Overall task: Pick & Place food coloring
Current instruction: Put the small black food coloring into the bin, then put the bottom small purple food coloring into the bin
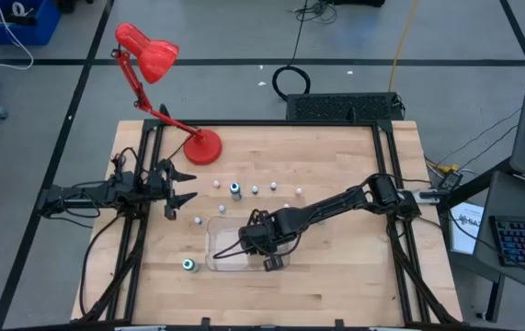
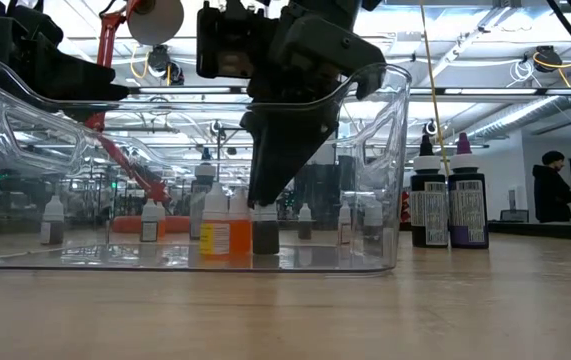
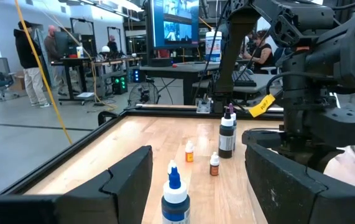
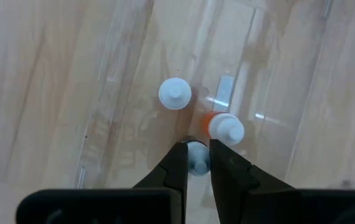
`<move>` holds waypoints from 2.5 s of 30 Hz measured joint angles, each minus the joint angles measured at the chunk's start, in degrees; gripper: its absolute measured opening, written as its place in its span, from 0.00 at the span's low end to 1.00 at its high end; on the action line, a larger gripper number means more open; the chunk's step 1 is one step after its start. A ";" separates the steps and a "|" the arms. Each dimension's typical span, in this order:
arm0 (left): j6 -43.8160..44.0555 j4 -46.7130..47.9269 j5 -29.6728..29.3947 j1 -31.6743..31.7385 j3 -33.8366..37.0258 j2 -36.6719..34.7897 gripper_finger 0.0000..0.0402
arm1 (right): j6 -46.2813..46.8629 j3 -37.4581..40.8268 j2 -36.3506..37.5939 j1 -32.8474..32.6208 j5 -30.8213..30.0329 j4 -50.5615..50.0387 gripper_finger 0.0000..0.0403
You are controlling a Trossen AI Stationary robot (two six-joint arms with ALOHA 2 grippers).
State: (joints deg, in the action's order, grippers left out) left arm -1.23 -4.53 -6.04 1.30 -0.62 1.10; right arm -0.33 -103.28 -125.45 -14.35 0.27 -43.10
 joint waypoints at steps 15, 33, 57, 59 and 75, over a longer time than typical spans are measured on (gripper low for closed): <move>0.00 0.00 0.00 0.00 -0.02 0.01 0.64 | 4.34 0.17 2.78 -1.16 -0.22 0.12 0.42; 0.00 -0.02 0.00 0.00 -0.02 0.00 0.64 | 18.26 11.09 27.52 -4.97 -12.76 -10.64 0.41; 0.00 0.00 0.00 0.00 0.00 0.02 0.64 | 15.44 63.82 42.78 -5.99 -13.97 48.10 0.40; 0.00 0.00 0.00 0.00 0.00 0.02 0.64 | 13.88 63.80 42.74 -5.99 -13.97 49.07 0.40; 0.00 0.02 0.00 -0.02 0.00 0.02 0.64 | 8.74 56.98 35.46 -6.78 -14.29 45.35 0.40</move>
State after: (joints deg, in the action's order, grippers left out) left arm -1.23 -4.52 -6.04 1.28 -0.62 1.12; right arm 8.40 -46.30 -89.99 -21.12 -14.01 2.25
